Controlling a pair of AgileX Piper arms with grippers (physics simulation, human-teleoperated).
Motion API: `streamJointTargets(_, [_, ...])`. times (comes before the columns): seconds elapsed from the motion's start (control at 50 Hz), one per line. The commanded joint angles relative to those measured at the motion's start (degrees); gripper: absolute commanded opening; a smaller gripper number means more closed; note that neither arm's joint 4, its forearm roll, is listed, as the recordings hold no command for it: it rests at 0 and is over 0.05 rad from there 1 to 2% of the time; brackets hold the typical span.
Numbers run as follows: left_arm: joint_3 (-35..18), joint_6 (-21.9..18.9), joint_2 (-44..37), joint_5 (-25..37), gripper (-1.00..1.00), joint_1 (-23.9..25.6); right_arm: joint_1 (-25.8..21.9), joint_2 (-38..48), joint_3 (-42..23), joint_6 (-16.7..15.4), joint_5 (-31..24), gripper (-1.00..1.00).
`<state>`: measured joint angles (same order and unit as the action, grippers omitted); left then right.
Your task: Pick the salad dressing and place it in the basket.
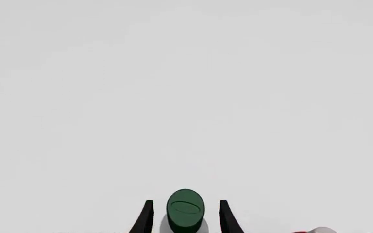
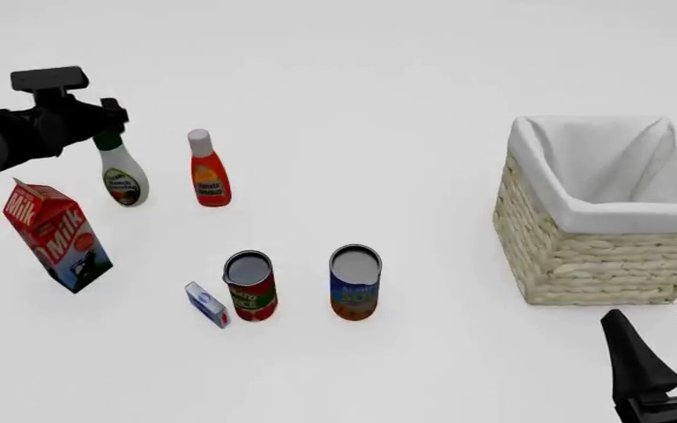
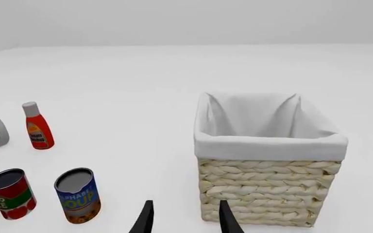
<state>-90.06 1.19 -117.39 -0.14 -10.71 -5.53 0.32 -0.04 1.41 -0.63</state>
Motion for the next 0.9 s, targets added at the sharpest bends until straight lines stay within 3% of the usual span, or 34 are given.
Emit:
streamJointTargets(0.02, [0.1,0.0,-1.5,-0.6,1.00,0.3,0.0,-0.1,0.0,0.0,-0.2,1.00])
streamJointTargets(0.9, [1.4,0.8,-2.5,-2.8,1.00,0.3,-0.5,0.9,0.0,-0.4,0.6,1.00])
